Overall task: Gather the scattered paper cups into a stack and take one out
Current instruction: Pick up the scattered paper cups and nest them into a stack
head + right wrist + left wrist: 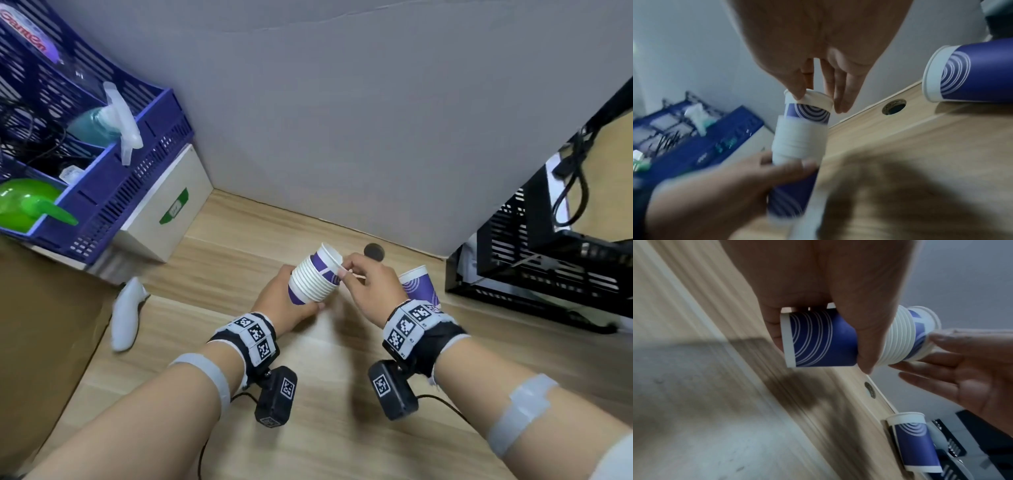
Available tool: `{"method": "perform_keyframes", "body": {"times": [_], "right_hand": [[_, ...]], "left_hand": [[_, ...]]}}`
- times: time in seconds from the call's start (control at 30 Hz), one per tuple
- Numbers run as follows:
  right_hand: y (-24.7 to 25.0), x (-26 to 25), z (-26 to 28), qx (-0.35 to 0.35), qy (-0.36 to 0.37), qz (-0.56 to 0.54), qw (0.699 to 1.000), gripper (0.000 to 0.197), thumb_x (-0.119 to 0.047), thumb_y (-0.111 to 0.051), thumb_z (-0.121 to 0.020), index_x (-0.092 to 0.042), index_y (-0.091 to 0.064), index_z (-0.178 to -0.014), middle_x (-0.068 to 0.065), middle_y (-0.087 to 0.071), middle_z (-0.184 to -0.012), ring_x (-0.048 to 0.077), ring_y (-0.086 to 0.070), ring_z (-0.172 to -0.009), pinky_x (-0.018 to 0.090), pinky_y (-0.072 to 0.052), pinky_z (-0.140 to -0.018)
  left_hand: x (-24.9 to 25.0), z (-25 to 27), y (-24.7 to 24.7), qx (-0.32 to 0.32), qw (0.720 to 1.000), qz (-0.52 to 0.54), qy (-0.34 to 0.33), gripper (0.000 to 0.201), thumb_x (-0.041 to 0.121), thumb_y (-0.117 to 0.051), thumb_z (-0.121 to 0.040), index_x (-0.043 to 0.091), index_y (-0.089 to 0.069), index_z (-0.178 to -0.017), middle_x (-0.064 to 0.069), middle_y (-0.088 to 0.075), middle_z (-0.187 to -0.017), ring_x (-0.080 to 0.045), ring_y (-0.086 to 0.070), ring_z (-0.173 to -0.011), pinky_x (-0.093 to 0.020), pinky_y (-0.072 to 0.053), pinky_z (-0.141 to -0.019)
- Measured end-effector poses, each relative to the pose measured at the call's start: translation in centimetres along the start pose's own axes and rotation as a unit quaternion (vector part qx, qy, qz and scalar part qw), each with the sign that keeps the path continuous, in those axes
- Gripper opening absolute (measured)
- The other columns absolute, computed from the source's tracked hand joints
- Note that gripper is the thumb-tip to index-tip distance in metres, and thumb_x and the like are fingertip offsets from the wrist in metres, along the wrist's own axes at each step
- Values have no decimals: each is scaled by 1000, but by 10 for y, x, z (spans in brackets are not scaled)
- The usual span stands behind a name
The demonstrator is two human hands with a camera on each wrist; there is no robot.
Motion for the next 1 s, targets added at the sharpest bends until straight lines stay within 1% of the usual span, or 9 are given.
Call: {"method": "perform_keyframes", "body": {"times": [0.07,0.17,0.27,0.37,0.47,0.63,0.77,0.87,1.0], "right_hand": [[-11,-5,9,-39,27,26,999,20,-30,-45,-99,-26,-54,-116,4,-70,-112,29,-64,-105,30,-42,-82],[-33,0,17,-122,50,46,990,42,-38,-36,-101,-38,-30,-143,7,-55,-141,26,-50,-131,34,-39,-104],[-25,20,11,-116,51,42,991,43,-41,-38,-100,-39,-37,-143,2,-49,-142,21,-47,-132,38,-37,-109],[16,56,-12,30,4,237,971,48,-36,-51,-87,-35,-47,-135,7,-48,-136,30,-43,-131,48,-33,-109],[28,96,-18,-20,-121,351,928,51,-38,-59,-82,-30,-47,-131,16,-33,-147,38,-32,-138,54,-35,-106],[32,112,-2,17,-160,205,965,29,-34,-63,-84,-8,-61,-97,11,-45,-115,31,-55,-94,30,-44,-81],[44,98,13,135,-183,-63,972,32,-40,-74,-76,-15,-55,-70,14,-60,-103,27,-57,-84,29,-42,-74],[44,84,25,139,-191,-249,939,31,-32,-77,-72,-21,-59,-95,15,-61,-112,29,-64,-99,40,-60,-72],[51,70,39,69,-154,-240,956,53,-39,-70,-63,-53,-56,-112,14,-48,-121,24,-60,-104,41,-60,-83]], "left_hand": [[5,-1,-4,-2,1000,4,-3,60,34,-83,-66,28,-46,-113,9,-64,-95,-12,-63,-86,-28,-50,-72],[6,-3,-10,-5,1000,0,-7,56,34,-79,-65,26,-46,-111,3,-66,-95,-20,-66,-87,-37,-55,-76],[-2,-1,-13,-11,1000,-12,-1,64,34,-84,-63,23,-48,-115,1,-67,-99,-20,-65,-90,-37,-54,-79],[-11,2,-13,-18,1000,-19,16,66,33,-84,-65,24,-47,-118,3,-65,-102,-19,-63,-92,-32,-49,-76],[-14,4,-15,-28,999,-30,19,66,32,-84,-65,23,-47,-118,3,-65,-102,-19,-62,-92,-28,-46,-70],[-12,9,-22,-43,998,-51,14,67,30,-85,-65,19,-47,-119,0,-65,-103,-21,-63,-93,-33,-51,-78],[3,14,-32,-55,996,-75,0,67,28,-84,-64,16,-49,-120,-2,-65,-102,-23,-63,-92,-36,-53,-79],[20,18,-41,-67,995,-76,-19,69,28,-85,-65,14,-48,-121,-1,-65,-103,-23,-62,-92,-32,-50,-76],[46,29,-54,-80,993,-74,-49,68,31,-86,-63,19,-49,-119,1,-66,-101,-19,-63,-90,-32,-51,-73]]}}
Point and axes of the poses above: each hand's wrist, its own z-axis away from the middle knuckle, its own y-axis out of the back of the hand, x = y × z, the point moved 7 cm from there along -z, towards the middle knuckle
